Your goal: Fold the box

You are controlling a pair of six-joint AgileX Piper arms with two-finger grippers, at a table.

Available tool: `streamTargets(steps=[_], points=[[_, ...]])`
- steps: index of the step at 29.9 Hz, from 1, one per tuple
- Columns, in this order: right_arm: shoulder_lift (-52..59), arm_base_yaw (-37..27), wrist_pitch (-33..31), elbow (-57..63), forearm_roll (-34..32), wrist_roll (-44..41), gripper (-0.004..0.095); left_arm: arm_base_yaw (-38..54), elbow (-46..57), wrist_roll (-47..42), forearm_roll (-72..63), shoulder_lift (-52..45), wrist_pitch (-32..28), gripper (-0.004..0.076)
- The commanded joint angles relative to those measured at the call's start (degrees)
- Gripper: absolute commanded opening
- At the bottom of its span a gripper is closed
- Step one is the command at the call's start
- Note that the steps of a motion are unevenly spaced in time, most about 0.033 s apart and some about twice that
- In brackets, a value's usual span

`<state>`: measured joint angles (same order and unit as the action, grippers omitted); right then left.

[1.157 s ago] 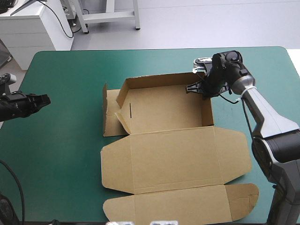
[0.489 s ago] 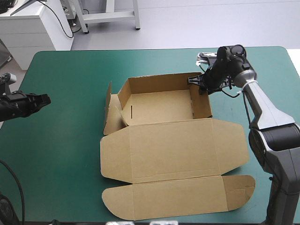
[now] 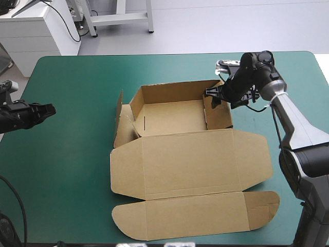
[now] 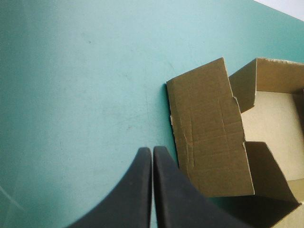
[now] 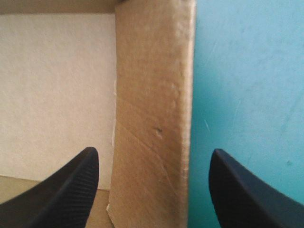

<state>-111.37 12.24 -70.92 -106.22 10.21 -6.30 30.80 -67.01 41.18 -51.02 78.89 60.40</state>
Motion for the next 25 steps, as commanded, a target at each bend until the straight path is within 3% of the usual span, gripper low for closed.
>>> streamTargets(steps=[1,10,13,18,25], points=[[3.32,0.4,1.27,2.76,-0.21,0.45,0.0619,0.04,-1.28,-0.01,-3.57,-1.9,-0.29,-0.0008],[3.07,0.45,5.09,6.53,-2.08,0.45,0.0599,0.04,-1.28,-0.01,-3.57,-1.9,-0.16,-0.0008],[2.98,0.45,5.16,6.53,-2.08,0.45,0.0469,0.04,-1.28,-0.01,-3.57,-1.9,-0.16,-0.0008],[2.98,0.45,3.24,6.43,2.25,8.37,-0.0024,0.04,-1.28,-0.01,-3.67,-1.9,0.35,-0.0008],[2.98,0.32,1.14,4.06,2.01,10.32,-0.0015,0.04,-1.28,0.44,-3.81,-2.0,0.78,-0.0008]])
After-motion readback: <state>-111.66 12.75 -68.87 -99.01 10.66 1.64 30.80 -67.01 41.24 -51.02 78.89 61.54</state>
